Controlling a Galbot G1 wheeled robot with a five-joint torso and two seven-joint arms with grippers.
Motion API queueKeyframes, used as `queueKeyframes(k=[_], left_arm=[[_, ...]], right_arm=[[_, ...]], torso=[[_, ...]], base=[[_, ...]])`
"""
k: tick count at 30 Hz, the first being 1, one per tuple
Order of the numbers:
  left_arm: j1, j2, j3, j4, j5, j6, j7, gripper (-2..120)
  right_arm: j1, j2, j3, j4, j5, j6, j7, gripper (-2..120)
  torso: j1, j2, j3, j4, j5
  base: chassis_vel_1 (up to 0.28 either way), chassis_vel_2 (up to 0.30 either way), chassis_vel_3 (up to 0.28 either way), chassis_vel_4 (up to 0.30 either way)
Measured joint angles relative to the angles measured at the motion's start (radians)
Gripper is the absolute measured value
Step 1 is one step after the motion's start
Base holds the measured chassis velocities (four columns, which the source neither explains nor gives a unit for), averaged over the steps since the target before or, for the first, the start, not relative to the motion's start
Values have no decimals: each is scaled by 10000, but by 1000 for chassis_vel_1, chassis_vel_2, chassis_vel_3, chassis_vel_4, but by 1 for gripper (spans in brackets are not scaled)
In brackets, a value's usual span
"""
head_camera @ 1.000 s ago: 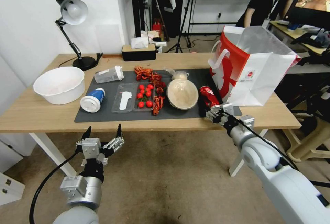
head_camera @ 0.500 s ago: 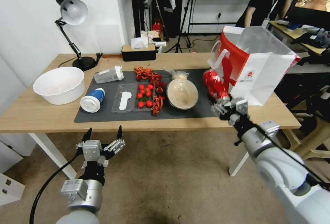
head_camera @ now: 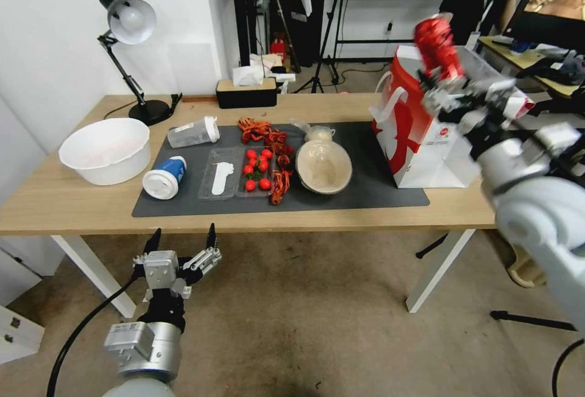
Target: Pick up the trash from the table and place it into the takeout bag.
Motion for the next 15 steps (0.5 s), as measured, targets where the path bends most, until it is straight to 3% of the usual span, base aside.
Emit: queueKeyframes(k=[13, 15], left_arm=[[264, -10, -93, -113, 106, -25, 61, 100], [317, -38, -41, -154, 138, 21, 80, 100]], right_arm=[[1445, -313, -384, -1749, 764, -275, 673, 52], [1578, -306, -495, -2074, 886, -534, 636, 65]], torso=[[-1, 1, 0, 0, 1], [0, 0, 0, 0, 2]], base=[[0, 0, 0, 0], [0, 0, 0, 0]])
